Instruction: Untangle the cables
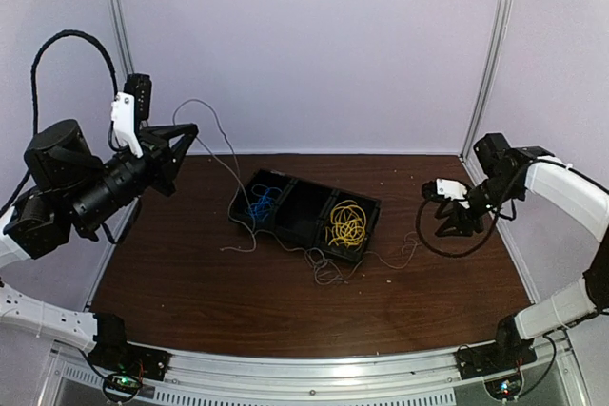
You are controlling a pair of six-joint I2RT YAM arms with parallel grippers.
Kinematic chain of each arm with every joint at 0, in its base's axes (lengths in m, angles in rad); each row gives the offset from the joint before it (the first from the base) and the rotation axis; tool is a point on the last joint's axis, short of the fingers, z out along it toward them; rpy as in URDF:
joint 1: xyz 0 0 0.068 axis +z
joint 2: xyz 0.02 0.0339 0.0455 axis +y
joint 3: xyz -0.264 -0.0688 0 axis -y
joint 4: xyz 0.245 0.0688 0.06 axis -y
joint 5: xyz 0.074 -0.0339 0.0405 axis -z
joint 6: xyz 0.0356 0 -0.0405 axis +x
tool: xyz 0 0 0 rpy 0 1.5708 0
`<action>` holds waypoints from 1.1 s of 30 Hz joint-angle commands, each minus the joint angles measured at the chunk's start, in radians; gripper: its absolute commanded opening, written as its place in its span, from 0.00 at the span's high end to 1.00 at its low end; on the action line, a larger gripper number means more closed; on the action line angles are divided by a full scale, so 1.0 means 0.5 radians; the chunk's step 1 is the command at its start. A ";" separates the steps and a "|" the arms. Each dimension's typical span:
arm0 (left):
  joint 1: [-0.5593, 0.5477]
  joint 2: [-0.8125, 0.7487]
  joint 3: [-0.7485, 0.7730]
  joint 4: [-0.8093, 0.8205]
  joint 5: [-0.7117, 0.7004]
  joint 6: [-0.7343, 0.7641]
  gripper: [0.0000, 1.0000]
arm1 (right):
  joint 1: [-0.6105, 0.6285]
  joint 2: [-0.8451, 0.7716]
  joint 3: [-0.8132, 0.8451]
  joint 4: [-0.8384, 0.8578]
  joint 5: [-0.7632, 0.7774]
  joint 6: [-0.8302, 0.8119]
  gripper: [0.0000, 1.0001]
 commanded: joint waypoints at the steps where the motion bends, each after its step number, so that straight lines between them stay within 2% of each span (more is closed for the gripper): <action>1: 0.002 -0.050 -0.018 0.101 -0.023 -0.078 1.00 | 0.432 -0.116 -0.057 0.157 -0.049 0.319 0.53; 5: 0.003 -0.048 -0.021 0.098 -0.018 -0.082 1.00 | 0.780 -0.009 -0.091 0.500 0.026 0.462 0.58; 11: 0.002 -0.103 -0.020 0.076 -0.036 -0.096 1.00 | 1.098 0.414 0.054 0.545 0.169 0.367 0.69; 21: 0.003 -0.204 -0.026 0.028 -0.076 -0.131 1.00 | 1.360 0.731 0.163 0.685 0.530 0.232 0.59; 33: 0.002 -0.218 -0.013 0.021 -0.077 -0.121 1.00 | 1.475 1.020 0.297 0.643 0.802 0.137 0.56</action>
